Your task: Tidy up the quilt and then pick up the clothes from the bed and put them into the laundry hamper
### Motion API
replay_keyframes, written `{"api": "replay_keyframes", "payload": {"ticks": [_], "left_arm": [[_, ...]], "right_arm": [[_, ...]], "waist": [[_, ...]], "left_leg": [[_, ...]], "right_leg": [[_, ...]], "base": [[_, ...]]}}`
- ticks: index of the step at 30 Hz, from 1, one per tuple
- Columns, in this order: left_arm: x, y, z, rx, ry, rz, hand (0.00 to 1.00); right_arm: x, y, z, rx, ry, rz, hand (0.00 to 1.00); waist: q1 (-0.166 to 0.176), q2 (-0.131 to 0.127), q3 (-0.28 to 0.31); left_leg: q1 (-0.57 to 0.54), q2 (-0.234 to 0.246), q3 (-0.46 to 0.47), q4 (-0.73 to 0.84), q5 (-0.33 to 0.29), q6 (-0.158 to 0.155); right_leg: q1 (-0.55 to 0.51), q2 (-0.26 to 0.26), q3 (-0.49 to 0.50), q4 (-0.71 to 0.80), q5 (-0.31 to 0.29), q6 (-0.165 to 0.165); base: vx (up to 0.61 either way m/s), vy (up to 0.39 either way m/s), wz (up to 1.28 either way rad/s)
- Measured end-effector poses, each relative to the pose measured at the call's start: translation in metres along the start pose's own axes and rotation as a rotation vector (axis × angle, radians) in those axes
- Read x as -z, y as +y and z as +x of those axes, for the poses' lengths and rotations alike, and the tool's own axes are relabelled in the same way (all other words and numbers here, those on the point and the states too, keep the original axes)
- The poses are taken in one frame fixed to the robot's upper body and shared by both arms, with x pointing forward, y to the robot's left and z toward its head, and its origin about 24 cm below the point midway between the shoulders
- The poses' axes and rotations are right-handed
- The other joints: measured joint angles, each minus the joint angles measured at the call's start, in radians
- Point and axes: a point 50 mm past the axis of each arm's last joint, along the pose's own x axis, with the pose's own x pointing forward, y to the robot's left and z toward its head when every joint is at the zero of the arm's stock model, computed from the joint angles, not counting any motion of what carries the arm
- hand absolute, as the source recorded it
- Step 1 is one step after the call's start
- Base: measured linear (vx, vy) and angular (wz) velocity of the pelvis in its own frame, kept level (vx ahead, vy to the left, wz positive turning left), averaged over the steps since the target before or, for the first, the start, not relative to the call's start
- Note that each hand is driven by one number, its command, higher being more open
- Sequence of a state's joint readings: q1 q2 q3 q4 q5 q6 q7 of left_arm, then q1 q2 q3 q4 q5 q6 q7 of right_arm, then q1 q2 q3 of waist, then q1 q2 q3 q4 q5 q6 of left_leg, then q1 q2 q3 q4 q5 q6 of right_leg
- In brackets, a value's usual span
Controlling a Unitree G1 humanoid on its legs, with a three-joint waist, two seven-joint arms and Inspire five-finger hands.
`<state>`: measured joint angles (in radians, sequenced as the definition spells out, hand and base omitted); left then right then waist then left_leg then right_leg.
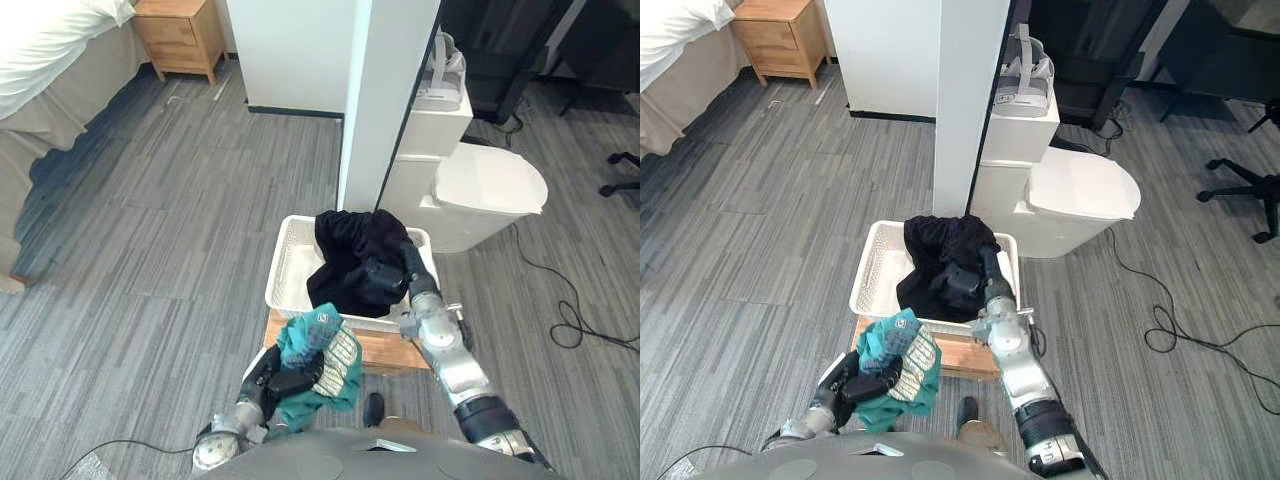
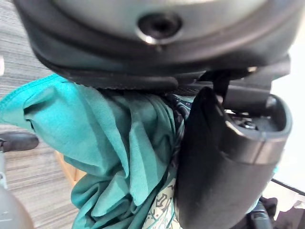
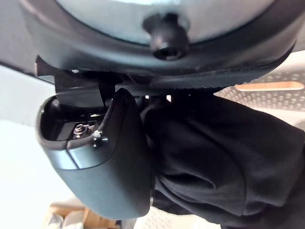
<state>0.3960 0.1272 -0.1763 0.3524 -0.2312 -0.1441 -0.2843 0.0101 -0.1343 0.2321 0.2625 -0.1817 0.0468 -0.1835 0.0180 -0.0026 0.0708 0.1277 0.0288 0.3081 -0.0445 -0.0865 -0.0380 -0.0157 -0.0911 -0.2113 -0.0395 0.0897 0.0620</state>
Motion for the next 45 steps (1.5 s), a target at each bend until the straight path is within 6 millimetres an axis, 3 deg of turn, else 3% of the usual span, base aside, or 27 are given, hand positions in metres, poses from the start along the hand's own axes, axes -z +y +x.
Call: {"api": "replay_keyframes", "payload": {"ticks": [1, 2, 7, 11, 22, 32, 37, 40, 43, 45], "left_arm": [[-0.007, 0.003, 0.006, -0.008, -0.016, 0.002, 0.00], [-0.013, 0.007, 0.009, -0.023, -0.031, 0.008, 0.00], [-0.022, 0.011, 0.017, -0.029, -0.042, 0.022, 0.00], [-0.017, 0.011, 0.014, -0.032, -0.018, 0.016, 0.00], [-0.026, 0.011, 0.015, -0.042, -0.062, 0.023, 0.00], [-0.057, 0.003, 0.017, -0.005, -0.194, 0.032, 0.00], [-0.071, -0.002, 0.018, 0.027, -0.247, 0.041, 0.00], [-0.078, -0.005, 0.022, 0.062, -0.268, 0.053, 0.00], [-0.085, -0.006, 0.019, 0.108, -0.290, 0.083, 0.00], [-0.107, -0.010, 0.012, 0.154, -0.367, 0.137, 0.00]], "right_arm": [[0.002, 0.007, -0.004, -0.026, -0.008, -0.006, 0.00], [0.002, 0.014, -0.006, -0.057, -0.022, -0.013, 1.00], [0.018, 0.053, -0.018, -0.239, -0.015, -0.128, 1.00], [0.025, 0.064, -0.021, -0.264, 0.012, -0.149, 1.00], [-0.010, 0.055, 0.006, -0.202, -0.134, -0.264, 1.00], [-0.027, 0.038, 0.014, -0.112, -0.201, -0.300, 1.00], [-0.034, 0.024, 0.015, -0.129, -0.265, -0.513, 1.00], [-0.031, 0.015, 0.017, -0.244, -0.261, -0.685, 1.00], [-0.024, 0.008, 0.019, -0.498, -0.201, -0.902, 1.00], [-0.013, 0.002, 0.014, -0.701, -0.100, -0.987, 1.00]], "waist": [[-0.004, -0.004, 0.000], [-0.010, -0.009, 0.003], [-0.023, -0.020, 0.004], [-0.019, -0.019, 0.004], [0.004, -0.022, 0.006], [0.004, -0.026, 0.012], [0.005, -0.028, 0.014], [0.006, -0.029, 0.014], [0.005, -0.036, 0.018], [0.017, -0.053, 0.025]], "left_leg": [[0.004, -0.001, 0.008, -0.009, 0.003, 0.001], [0.009, -0.002, 0.017, -0.015, 0.003, -0.001], [0.040, -0.003, 0.046, -0.037, 0.012, 0.002], [0.052, -0.004, 0.051, -0.037, 0.011, -0.002], [0.047, -0.003, 0.054, -0.021, 0.000, -0.019], [0.017, 0.003, 0.071, 0.013, -0.006, -0.016], [0.016, 0.018, 0.097, 0.039, -0.020, -0.013], [0.014, 0.024, 0.099, 0.044, -0.023, -0.014], [0.014, 0.028, 0.100, 0.044, -0.023, -0.014], [0.008, 0.033, 0.097, 0.047, -0.022, -0.013]], "right_leg": [[0.000, -0.001, 0.002, 0.002, 0.000, 0.000], [0.000, -0.001, 0.008, 0.001, 0.000, 0.000], [0.019, 0.005, 0.024, -0.021, 0.008, 0.008], [0.035, 0.007, 0.023, -0.037, 0.011, 0.011], [0.036, 0.003, 0.010, -0.037, 0.016, 0.017], [0.016, 0.007, 0.031, -0.039, 0.029, 0.000], [0.017, 0.022, 0.062, -0.039, 0.037, -0.012], [0.016, 0.027, 0.068, -0.040, 0.038, -0.015], [0.016, 0.031, 0.070, -0.040, 0.039, -0.017], [0.015, 0.036, 0.061, -0.040, 0.039, -0.019]], "base": [[-0.10, 0.012, -0.10], [-0.10, 0.012, -0.12], [-0.04, -0.003, -0.13], [0.02, -0.004, 0.00], [-0.02, -0.004, 0.01], [-0.06, -0.010, -0.05], [-0.07, -0.023, -0.17], [-0.07, -0.030, -0.06], [-0.05, -0.021, -0.01], [-0.03, -0.022, 0.10]]}}
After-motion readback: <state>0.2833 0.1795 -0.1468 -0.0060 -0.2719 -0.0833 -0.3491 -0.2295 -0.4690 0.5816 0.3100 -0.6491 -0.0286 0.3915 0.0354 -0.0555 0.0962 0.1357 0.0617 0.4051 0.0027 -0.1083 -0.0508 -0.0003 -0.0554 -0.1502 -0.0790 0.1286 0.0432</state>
